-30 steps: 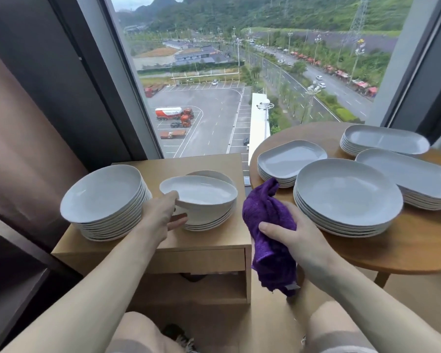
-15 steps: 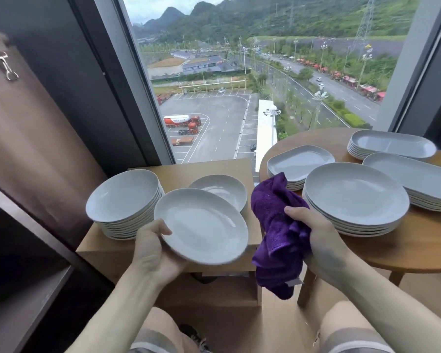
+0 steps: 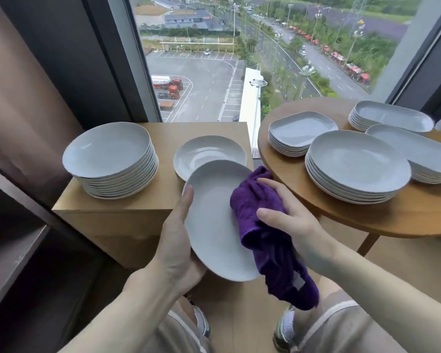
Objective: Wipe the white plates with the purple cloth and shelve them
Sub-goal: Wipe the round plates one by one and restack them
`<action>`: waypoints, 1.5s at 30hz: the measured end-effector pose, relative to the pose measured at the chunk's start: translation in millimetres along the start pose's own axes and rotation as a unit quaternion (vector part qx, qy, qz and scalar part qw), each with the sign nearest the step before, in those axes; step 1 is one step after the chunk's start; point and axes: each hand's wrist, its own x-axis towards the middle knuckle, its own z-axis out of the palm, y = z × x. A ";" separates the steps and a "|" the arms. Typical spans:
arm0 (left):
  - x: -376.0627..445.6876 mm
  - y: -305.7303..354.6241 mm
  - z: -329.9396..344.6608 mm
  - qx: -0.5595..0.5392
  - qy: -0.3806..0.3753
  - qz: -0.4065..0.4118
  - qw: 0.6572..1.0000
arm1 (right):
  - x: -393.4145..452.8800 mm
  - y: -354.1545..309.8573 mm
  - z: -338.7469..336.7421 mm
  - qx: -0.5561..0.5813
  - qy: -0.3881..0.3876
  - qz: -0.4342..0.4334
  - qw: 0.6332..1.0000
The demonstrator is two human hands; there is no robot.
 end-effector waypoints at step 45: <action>6.2 10.3 -13.2 -0.002 0.000 0.063 0.998 | 13.9 22.4 -4.1 -0.476 -0.068 -0.139 0.866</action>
